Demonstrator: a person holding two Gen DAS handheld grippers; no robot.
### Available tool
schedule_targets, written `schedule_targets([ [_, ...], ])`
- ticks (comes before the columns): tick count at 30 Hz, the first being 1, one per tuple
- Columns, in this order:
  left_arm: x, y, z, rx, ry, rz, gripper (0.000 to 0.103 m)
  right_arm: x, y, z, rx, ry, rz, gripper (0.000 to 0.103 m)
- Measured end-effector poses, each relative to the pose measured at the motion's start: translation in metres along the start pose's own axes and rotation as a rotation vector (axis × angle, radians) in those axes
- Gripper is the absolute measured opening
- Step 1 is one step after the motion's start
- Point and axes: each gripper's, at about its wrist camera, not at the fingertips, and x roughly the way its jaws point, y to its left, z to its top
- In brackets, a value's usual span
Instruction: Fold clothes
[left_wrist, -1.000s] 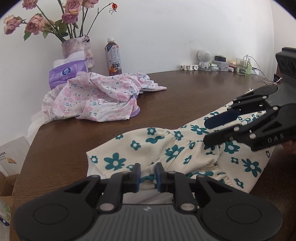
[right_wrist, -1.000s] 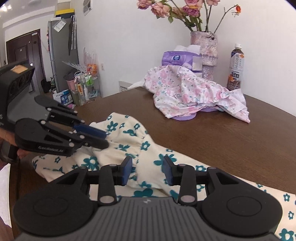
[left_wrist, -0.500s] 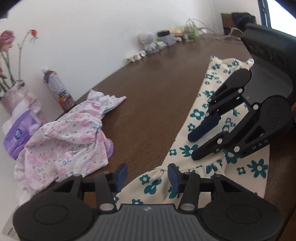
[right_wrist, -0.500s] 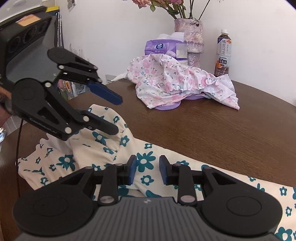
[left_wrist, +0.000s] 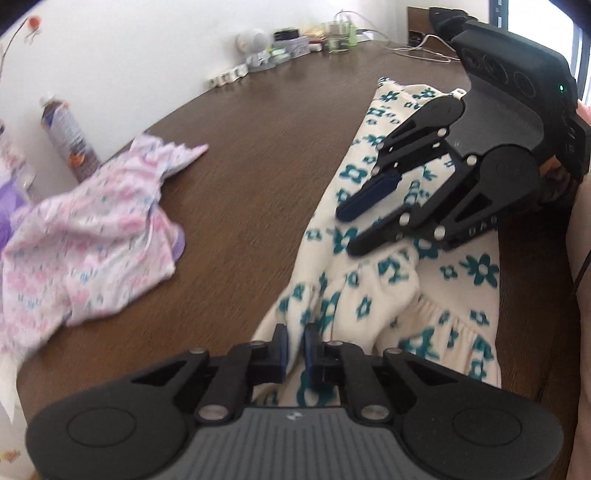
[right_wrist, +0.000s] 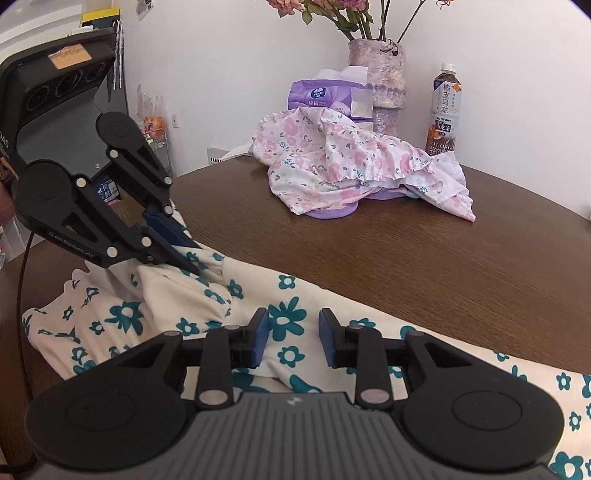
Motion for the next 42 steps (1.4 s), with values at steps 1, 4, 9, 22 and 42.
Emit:
schedule_targets([
  [1, -0.002, 0.003, -0.005, -0.028, -0.001, -0.001, 0.008, 0.0, 0.0, 0.0, -0.001, 0.0, 0.0, 0.029],
  [4, -0.009, 0.009, -0.016, -0.095, -0.015, 0.011, 0.008, 0.0, -0.001, 0.0, -0.002, 0.0, 0.0, 0.03],
  [9, -0.021, 0.013, -0.032, -0.181, -0.015, 0.059, 0.008, 0.0, 0.0, 0.0, -0.005, 0.001, -0.004, 0.031],
  [22, -0.036, 0.001, -0.058, -0.372, -0.1, 0.175, 0.01, -0.012, 0.0, 0.004, -0.002, -0.044, -0.025, 0.035],
  [42, -0.039, -0.007, -0.068, -0.479, -0.153, 0.229, 0.012, -0.005, -0.038, -0.003, 0.076, -0.001, -0.172, 0.034],
])
